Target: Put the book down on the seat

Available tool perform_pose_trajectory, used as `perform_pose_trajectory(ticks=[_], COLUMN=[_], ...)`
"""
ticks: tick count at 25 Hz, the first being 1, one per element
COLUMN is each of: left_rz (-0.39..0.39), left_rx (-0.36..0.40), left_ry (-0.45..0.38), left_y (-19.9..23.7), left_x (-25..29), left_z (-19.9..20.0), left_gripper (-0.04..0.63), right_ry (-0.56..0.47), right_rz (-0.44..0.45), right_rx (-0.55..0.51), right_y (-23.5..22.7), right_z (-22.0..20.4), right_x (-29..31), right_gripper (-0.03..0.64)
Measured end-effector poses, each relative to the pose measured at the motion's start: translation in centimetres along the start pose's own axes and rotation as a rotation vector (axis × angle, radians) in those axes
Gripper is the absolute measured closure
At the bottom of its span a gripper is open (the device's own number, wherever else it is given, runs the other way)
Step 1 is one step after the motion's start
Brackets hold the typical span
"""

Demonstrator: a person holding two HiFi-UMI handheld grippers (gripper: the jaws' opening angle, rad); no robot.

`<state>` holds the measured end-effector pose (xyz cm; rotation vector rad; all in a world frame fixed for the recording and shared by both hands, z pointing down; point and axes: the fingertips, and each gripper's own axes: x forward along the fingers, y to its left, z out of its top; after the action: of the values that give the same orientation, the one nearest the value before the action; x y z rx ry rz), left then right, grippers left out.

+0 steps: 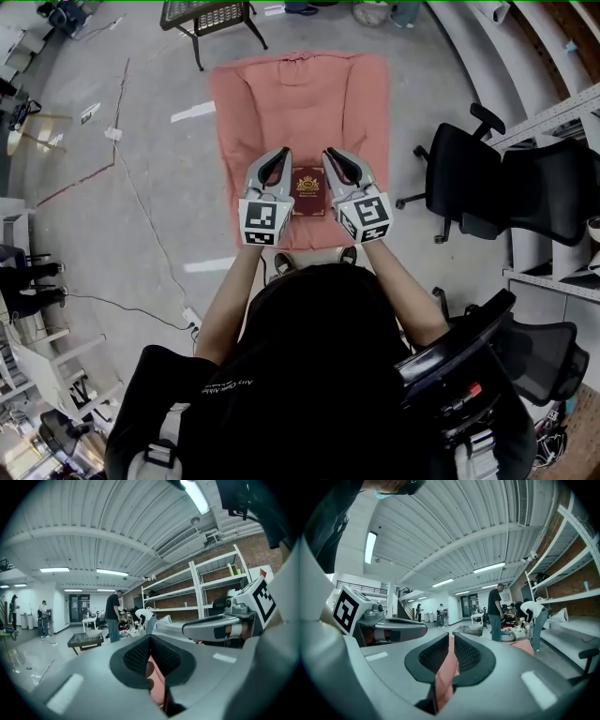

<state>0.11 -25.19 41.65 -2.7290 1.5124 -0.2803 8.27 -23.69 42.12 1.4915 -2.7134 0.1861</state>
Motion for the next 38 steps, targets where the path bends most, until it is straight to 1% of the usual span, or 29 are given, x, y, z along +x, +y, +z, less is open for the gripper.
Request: perform_pose_trajectory(ticks=[5, 7, 8, 12, 16, 19, 22, 28, 38], left_rz=[0.011, 0.001, -0.001, -0.001, 0.012, 0.017, 0.024, 0.099, 0.089], left_rx=[0.042, 0.042, 0.040, 0.055, 0.051, 0.058, 0.064, 0.061, 0.047], left_ry=[-0.112, -0.149, -0.171, -0.253, -0.221, -0.245, -0.236, -0.220, -0.133], left_y=[0.0, 0.0, -0.1, -0.4, -0.4, -0.4, -0.4, 0.3, -0.1], left_x=[-0.1, -0.1, -0.2, -1.0, -1.1, -1.1, -1.1, -1.5, -1.6], left_z=[4.1, 5.4, 6.0, 8.4, 8.2, 7.7, 6.7, 4.8, 0.7], left_gripper=[0.598, 0.598, 0.598, 0.598, 0.598, 0.598, 0.598, 0.598, 0.598], right_ry=[-0.084, -0.120, -0.137, -0.186, -0.187, -0.168, -0.140, -0.107, -0.039], right_rz=[-0.001, 0.002, 0.007, 0.005, -0.005, -0.006, -0.009, -0.013, -0.031], right_rx=[-0.025, -0.036, -0.043, -0.104, -0.143, -0.143, -0.143, -0.127, -0.098], right_y=[0.5, 0.7, 0.8, 1.6, 1.7, 1.7, 1.7, 1.6, 1.4], right_z=[3.6, 4.8, 5.4, 7.3, 7.1, 6.1, 5.2, 3.3, 0.1], right_x=[0.2, 0.3, 0.3, -0.2, -0.1, -0.2, -0.3, -0.4, -0.8], right_gripper=[0.577, 0.583, 0.575, 0.583, 0.584, 0.586, 0.589, 0.594, 0.614])
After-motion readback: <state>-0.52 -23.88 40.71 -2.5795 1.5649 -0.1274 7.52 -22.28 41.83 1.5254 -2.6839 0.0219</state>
